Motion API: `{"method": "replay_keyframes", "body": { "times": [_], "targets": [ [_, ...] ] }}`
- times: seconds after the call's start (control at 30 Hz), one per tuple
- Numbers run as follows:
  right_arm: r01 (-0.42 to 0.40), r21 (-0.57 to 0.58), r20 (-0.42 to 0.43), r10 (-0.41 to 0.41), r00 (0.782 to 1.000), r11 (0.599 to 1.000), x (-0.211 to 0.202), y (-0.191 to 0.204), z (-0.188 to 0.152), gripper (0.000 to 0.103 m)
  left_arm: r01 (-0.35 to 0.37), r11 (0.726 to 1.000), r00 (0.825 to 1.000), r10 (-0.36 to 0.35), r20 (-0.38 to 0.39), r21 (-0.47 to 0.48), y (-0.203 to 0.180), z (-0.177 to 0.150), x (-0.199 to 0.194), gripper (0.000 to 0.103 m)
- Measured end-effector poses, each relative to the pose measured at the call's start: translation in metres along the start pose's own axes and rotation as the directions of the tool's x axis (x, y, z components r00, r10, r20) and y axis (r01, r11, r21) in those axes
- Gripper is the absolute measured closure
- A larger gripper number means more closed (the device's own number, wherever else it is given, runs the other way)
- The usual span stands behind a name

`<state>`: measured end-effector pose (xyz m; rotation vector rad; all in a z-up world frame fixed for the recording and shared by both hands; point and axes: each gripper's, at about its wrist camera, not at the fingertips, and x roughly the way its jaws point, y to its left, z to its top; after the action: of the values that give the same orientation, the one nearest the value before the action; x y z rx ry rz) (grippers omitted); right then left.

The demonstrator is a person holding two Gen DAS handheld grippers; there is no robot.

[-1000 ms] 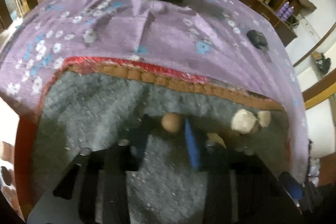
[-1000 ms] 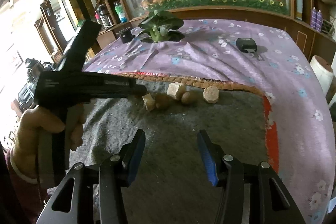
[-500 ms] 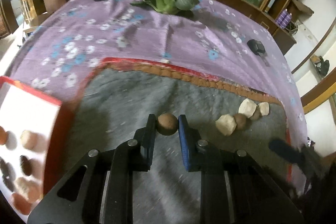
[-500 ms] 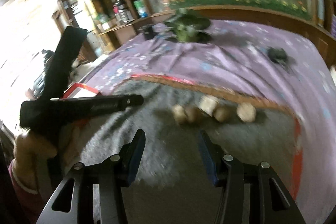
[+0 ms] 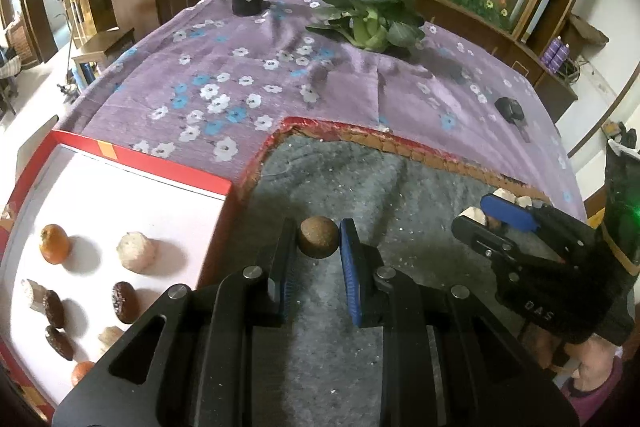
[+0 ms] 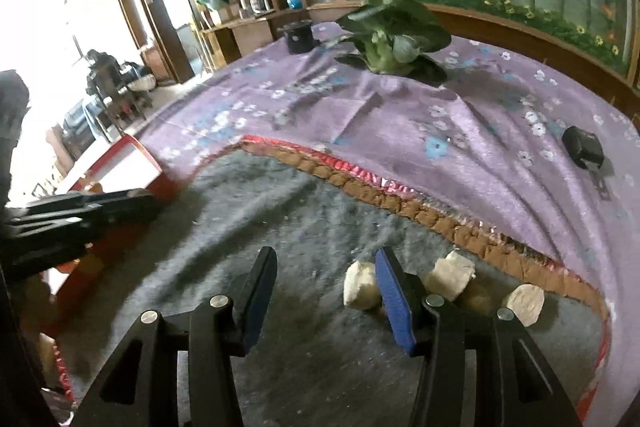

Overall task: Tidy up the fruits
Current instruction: 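Grasp a brown round ball with the left gripper while the right gripper grasps a round beige cake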

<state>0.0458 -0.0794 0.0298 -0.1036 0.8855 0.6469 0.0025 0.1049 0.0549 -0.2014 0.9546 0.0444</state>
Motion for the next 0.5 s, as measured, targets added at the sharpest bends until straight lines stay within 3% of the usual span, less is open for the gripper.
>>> {"method": "replay_keyframes", "body": {
  "times": [0.1,0.17,0.23,0.37,0.5],
  "targets": [
    [-0.025,0.011,-0.021,0.025,0.999,1.000,-0.004,0.003,-0.001,0.052,0.004,1.000,1.000,-0.004,0.010,-0.012,0.005,0.001,-0.005,0.083],
    [-0.168,0.031,-0.027,0.169,0.985,0.985,-0.015,0.009,-0.008,0.052,0.004,1.000,1.000,-0.004,0.016,-0.017,0.006,0.001,-0.007,0.083],
    [-0.292,0.057,-0.065,0.295,0.953,0.955,-0.020,0.016,-0.019,0.052,0.005,1.000,1.000,-0.005,0.019,-0.016,0.006,0.001,-0.009,0.083],
    [-0.191,0.065,0.006,0.191,0.982,0.979,-0.037,0.014,-0.034,0.052,0.016,1.000,1.000,-0.016,0.014,-0.010,0.002,-0.002,-0.010,0.083],
    [-0.105,0.080,-0.002,0.106,0.994,0.991,-0.033,0.009,-0.039,0.052,0.020,1.000,1.000,-0.020,0.014,0.002,-0.003,-0.005,-0.012,0.083]
  ]
}}
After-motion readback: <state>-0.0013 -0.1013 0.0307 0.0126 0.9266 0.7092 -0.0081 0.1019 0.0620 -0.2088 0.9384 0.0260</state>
